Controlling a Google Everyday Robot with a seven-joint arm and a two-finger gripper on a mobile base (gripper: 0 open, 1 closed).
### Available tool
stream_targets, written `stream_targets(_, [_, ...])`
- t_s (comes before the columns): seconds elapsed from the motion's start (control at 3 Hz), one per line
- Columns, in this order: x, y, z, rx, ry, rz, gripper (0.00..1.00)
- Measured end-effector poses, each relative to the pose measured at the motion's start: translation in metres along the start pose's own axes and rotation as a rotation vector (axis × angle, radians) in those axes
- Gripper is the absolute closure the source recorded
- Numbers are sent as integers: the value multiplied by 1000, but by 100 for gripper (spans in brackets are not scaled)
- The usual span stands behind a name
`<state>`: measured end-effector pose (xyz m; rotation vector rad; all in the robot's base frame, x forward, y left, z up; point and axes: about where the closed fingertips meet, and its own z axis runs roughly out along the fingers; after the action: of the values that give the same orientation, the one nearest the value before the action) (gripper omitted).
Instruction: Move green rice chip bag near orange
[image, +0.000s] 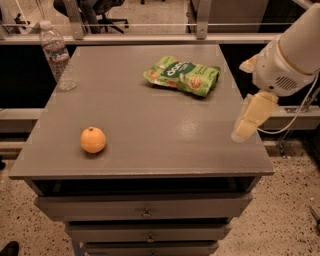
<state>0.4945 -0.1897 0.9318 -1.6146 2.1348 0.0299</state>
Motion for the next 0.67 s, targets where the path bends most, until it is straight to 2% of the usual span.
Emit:
stream_targets(0.33, [-31,-50,55,48,-141,31,0])
stream_targets(0.67, [-68,-94,92,96,-255,51,0])
